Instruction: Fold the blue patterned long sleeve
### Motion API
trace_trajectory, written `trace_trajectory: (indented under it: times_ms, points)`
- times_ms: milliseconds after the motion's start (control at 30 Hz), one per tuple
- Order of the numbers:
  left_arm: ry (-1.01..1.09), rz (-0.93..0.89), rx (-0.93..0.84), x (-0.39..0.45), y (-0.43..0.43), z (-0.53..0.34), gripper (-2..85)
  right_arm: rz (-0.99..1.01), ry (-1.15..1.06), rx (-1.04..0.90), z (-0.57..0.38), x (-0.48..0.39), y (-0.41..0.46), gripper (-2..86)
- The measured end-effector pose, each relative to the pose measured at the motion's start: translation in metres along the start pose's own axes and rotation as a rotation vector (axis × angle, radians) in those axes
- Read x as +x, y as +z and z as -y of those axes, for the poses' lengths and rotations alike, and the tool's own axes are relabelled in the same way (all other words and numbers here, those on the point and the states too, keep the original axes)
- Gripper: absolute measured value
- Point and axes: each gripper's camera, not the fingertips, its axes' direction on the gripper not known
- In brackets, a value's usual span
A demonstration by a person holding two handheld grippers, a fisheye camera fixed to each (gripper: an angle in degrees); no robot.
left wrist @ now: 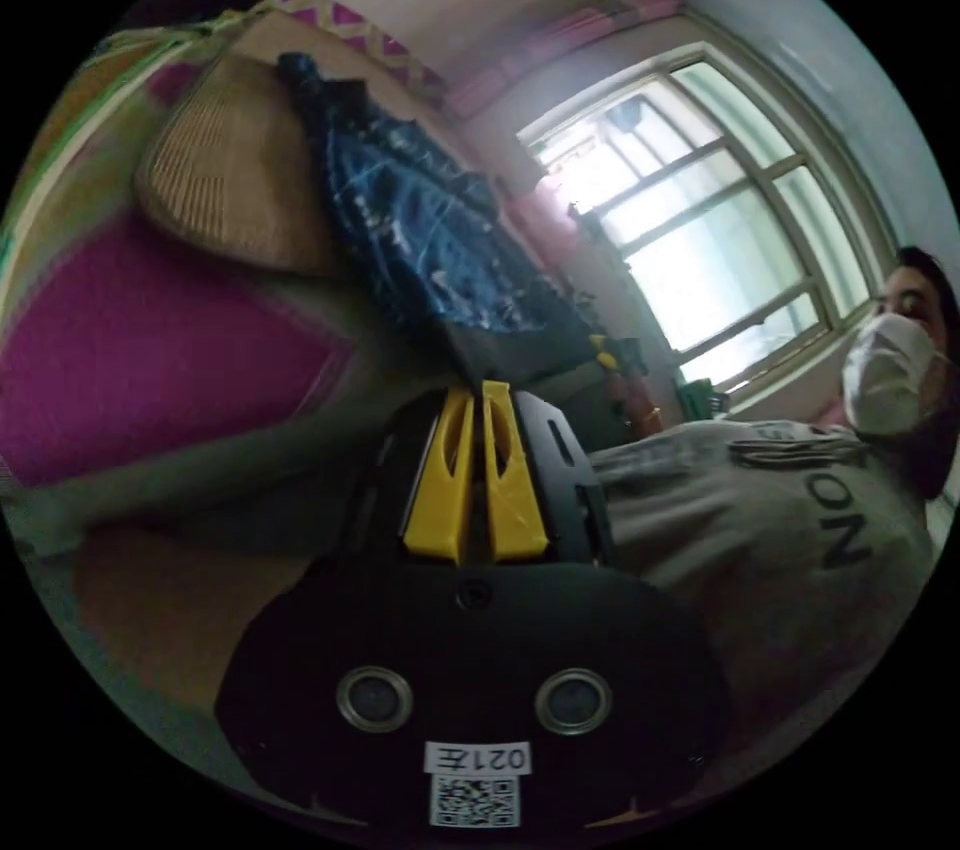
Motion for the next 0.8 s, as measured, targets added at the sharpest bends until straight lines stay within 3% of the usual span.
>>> trace_trajectory:
  times_ms: [167,400,567,700,800]
  points:
    - [0.115,-0.045,0.116,0.014,-0.034,0.096,-0.9,0.172,-0.133,0.008,0.111,-0.044,-0.035,0.7]
    - [0.058,0.025,0.130,-0.040,-0.021,0.270,-0.9,0.153,-0.163,-0.030,0.325,-0.040,-0.005,0.8]
    - [-0.086,0.149,0.156,-0.139,0.030,0.400,-0.8,0.098,-0.100,-0.017,0.492,0.028,0.057,1.2]
    - [-0.171,0.137,0.134,-0.215,0.076,0.447,0.2,-0.016,0.003,0.028,0.556,0.098,0.103,2.2]
    - [-0.222,0.231,0.144,-0.257,0.099,0.446,5.7,-0.193,0.107,0.035,0.567,0.157,0.131,4.7]
